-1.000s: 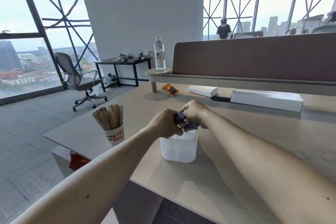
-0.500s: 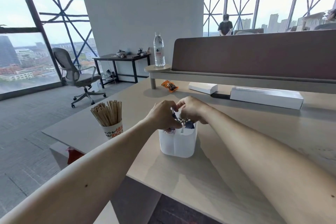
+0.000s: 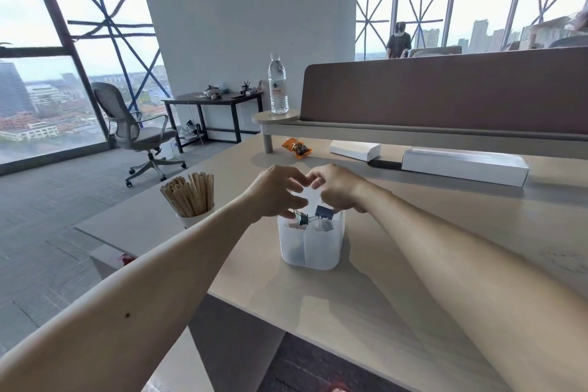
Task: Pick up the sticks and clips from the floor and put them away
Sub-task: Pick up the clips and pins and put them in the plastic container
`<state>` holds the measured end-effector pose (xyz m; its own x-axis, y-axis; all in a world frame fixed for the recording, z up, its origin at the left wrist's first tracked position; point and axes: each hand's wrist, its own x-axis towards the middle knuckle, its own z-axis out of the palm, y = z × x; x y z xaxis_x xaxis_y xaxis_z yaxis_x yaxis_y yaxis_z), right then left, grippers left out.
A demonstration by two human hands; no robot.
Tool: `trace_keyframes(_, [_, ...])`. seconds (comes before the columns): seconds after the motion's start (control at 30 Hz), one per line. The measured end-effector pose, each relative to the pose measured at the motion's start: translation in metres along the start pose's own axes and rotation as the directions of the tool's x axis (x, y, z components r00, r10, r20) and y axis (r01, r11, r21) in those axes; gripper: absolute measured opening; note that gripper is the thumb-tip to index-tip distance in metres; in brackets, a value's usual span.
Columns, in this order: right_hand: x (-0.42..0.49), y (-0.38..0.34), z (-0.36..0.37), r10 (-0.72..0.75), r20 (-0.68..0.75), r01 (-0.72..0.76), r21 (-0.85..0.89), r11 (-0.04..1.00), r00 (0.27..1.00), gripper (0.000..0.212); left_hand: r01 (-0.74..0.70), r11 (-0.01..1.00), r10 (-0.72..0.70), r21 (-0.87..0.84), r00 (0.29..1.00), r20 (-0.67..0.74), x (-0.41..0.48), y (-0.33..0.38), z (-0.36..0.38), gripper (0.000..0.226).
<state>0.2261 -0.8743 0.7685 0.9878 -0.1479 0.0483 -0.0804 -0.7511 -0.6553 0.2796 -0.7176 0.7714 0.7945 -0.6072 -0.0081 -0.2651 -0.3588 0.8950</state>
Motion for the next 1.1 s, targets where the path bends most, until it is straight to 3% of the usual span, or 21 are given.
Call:
trace_keyframes(0.13, [-0.002,0.004,0.002,-0.044,-0.079,0.039,-0.066,0.997,0.996,0.045,-0.032,0.975,0.031,0.219,0.999,0.009,-0.002,-0.002,-0.001,0.023])
trace_keyframes(0.23, [-0.003,0.009,0.002,-0.063,-0.134,0.053,-0.078,0.996,0.989,0.035,-0.054,0.977,0.056,0.208,0.998,-0.001,-0.006,-0.005,-0.002,0.016])
trace_keyframes(0.33, [-0.007,0.010,0.001,-0.085,-0.096,0.077,-0.082,0.994,0.992,0.028,-0.114,0.942,0.120,0.316,0.993,0.001,-0.012,-0.006,-0.003,0.024])
trace_keyframes(0.5, [-0.017,0.008,0.001,-0.102,-0.087,0.094,-0.092,0.991,0.991,0.022,-0.177,0.901,0.215,0.397,0.975,-0.053,-0.018,-0.006,-0.005,0.011])
trace_keyframes(0.87, [-0.067,-0.017,0.004,-0.161,-0.077,0.146,-0.164,0.975,0.984,0.015,-0.136,0.848,0.285,0.513,0.932,-0.224,-0.080,-0.003,-0.036,0.005])
trace_keyframes(1.1, [-0.119,-0.086,0.056,-0.330,-0.009,0.324,-0.168,0.931,0.944,0.012,-0.035,0.814,0.245,0.580,0.925,-0.289,-0.197,-0.030,-0.074,0.009])
